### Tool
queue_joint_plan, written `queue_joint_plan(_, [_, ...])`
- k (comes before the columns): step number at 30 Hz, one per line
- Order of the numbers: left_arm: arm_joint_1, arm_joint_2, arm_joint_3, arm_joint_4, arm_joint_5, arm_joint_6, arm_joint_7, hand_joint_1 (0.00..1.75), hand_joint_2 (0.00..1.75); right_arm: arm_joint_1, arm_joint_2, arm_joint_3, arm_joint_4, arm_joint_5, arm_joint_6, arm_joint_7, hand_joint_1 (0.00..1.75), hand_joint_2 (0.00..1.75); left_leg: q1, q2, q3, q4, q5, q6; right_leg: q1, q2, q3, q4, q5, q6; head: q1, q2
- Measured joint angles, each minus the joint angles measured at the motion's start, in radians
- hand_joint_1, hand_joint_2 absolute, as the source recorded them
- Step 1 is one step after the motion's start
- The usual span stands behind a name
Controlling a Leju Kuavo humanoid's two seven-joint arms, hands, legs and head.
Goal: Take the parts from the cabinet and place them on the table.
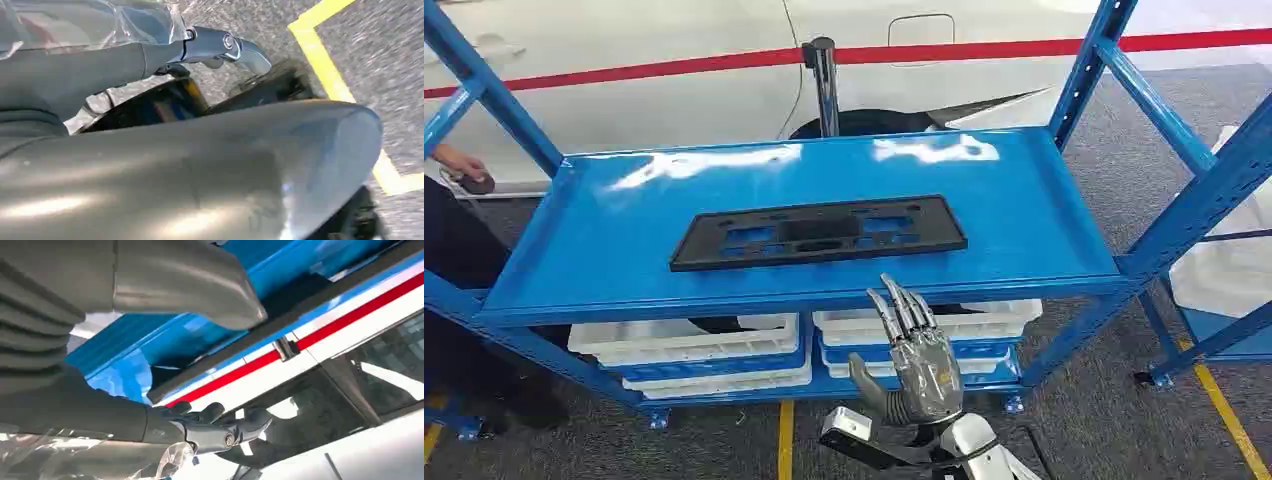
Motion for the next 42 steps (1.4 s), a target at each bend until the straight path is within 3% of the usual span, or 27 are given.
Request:
queue_joint_plan(5, [-0.017,0.007,0.002,0.000,-0.001,-0.004,0.010,0.00,0.00,-0.019,-0.008,-0.022,0.022,0.017,-0.009,0.020,0.00,1.75,0.000,0.000,0.000,0.000,0.000,0.000,0.000,0.000,0.000,0.000,0.001,-0.001,0.000,0.000])
queue_joint_plan(12, [-0.018,0.024,0.002,0.000,-0.038,-0.007,0.037,0.00,0.00,-0.073,-0.030,-0.046,0.062,0.153,0.007,0.043,0.00,1.75,-0.001,0.000,0.000,0.001,0.000,0.000,-0.001,0.000,0.001,0.000,0.001,0.000,0.000,0.000])
queue_joint_plan(16, [-0.018,0.034,0.002,0.000,-0.019,-0.003,0.019,0.00,0.00,-0.112,-0.035,-0.047,0.094,0.185,0.034,0.055,0.00,1.75,-0.003,0.000,0.000,0.003,-0.001,0.001,-0.001,0.000,0.001,0.000,0.001,0.000,0.000,0.000])
queue_joint_plan(25, [-0.009,0.034,0.005,0.000,0.012,-0.011,0.002,0.00,0.00,-0.130,-0.043,-0.047,0.116,0.200,0.061,0.066,0.00,1.75,-0.005,0.001,-0.005,0.012,-0.009,0.015,-0.003,0.000,0.001,-0.003,0.000,0.004,0.000,0.000])
queue_joint_plan(26, [-0.009,0.033,0.005,0.000,0.011,-0.012,0.000,0.00,0.00,-0.131,-0.043,-0.047,0.116,0.200,0.063,0.067,0.00,1.75,-0.007,0.001,-0.004,0.009,-0.009,0.018,-0.004,0.000,0.003,-0.008,0.002,0.007,0.000,0.000])
queue_joint_plan(27, [-0.008,0.029,0.005,0.000,0.010,-0.014,-0.006,0.00,0.00,-0.136,-0.044,-0.049,0.115,0.200,0.065,0.069,0.00,1.75,0.004,0.002,0.010,-0.013,-0.002,0.022,0.004,0.001,0.009,-0.010,-0.001,0.012,0.000,0.000])
queue_joint_plan(28, [-0.008,0.026,0.005,0.000,0.010,-0.015,-0.009,0.00,0.00,-0.134,-0.047,-0.052,0.116,0.200,0.065,0.071,0.00,1.75,0.008,0.006,0.023,-0.027,0.006,0.020,0.001,-0.004,0.008,0.007,-0.008,0.017,0.001,0.000])
queue_joint_plan(29, [-0.009,0.025,0.005,0.000,0.007,-0.015,-0.010,0.00,0.00,-0.135,-0.049,-0.052,0.116,0.200,0.065,0.072,0.00,1.75,0.012,0.009,0.028,-0.030,0.006,0.023,0.002,-0.005,-0.013,0.050,-0.035,0.020,0.001,0.000])
queue_joint_plan(31, [-0.009,0.020,0.005,0.000,0.005,-0.016,-0.010,0.00,0.00,-0.133,-0.052,-0.053,0.117,0.201,0.064,0.074,0.00,1.75,0.016,0.012,0.030,-0.030,0.006,0.024,-0.006,-0.005,-0.098,0.204,-0.102,0.033,0.002,0.000])
queue_joint_plan(32, [-0.009,0.017,0.005,0.000,0.003,-0.016,-0.005,0.00,0.00,-0.131,-0.054,-0.053,0.118,0.203,0.064,0.074,0.00,1.75,0.019,0.013,0.029,-0.030,0.004,0.021,-0.013,-0.006,-0.142,0.275,-0.122,0.040,0.002,0.000])
queue_joint_plan(33, [-0.008,0.015,0.005,0.000,0.002,-0.016,-0.002,0.00,0.00,-0.127,-0.055,-0.053,0.118,0.204,0.064,0.076,0.00,1.75,0.023,0.012,0.030,-0.029,0.002,0.018,-0.018,-0.007,-0.160,0.297,-0.114,0.047,0.002,0.000])
queue_joint_plan(34, [-0.007,0.015,0.005,0.000,-0.001,-0.016,0.003,0.00,0.00,-0.125,-0.056,-0.053,0.118,0.207,0.064,0.076,0.00,1.75,0.030,0.012,0.033,-0.029,-0.001,0.012,-0.026,-0.008,-0.152,0.264,-0.080,0.055,0.002,0.000])
queue_joint_plan(35, [-0.006,0.014,0.005,0.000,-0.002,-0.016,0.006,0.00,0.00,-0.124,-0.056,-0.053,0.118,0.211,0.064,0.077,0.00,1.75,0.037,0.012,0.036,-0.027,-0.005,0.004,-0.033,-0.009,-0.125,0.201,-0.039,0.063,0.002,0.000])
queue_joint_plan(37, [-0.005,0.014,0.005,0.000,-0.005,-0.016,0.006,0.00,0.00,-0.124,-0.058,-0.053,0.118,0.213,0.064,0.077,0.00,1.75,0.053,0.011,0.040,-0.008,-0.022,-0.021,-0.050,-0.013,-0.043,0.022,0.048,0.088,0.002,0.000])
queue_joint_plan(38, [-0.008,0.020,0.005,0.003,-0.006,-0.014,0.007,0.00,0.00,-0.125,-0.059,-0.053,0.120,0.215,0.064,0.078,0.00,1.75,0.043,0.010,0.033,0.001,-0.034,-0.038,-0.041,0.003,-0.040,0.020,0.026,0.090,0.004,0.000])
queue_joint_plan(39, [-0.010,0.016,0.005,0.003,-0.011,-0.013,0.011,0.00,0.00,-0.124,-0.058,-0.054,0.119,0.221,0.064,0.080,0.00,1.75,0.048,0.010,0.031,0.009,-0.037,-0.043,-0.044,0.007,-0.046,0.021,0.027,0.056,0.002,0.000])
queue_joint_plan(41, [-0.009,0.016,0.005,0.003,-0.011,-0.011,0.013,0.00,0.00,-0.121,-0.060,-0.055,0.120,0.224,0.064,0.083,0.00,1.75,0.049,0.009,0.035,-0.003,-0.033,-0.047,-0.046,0.006,-0.050,0.022,0.029,0.036,0.002,0.000])
queue_joint_plan(42, [-0.009,0.017,0.005,0.004,-0.011,-0.010,0.013,0.00,0.00,-0.122,-0.060,-0.055,0.120,0.225,0.064,0.082,0.00,1.75,0.049,0.009,0.040,-0.007,-0.031,-0.044,-0.045,0.006,-0.051,0.023,0.030,0.034,0.001,0.000])
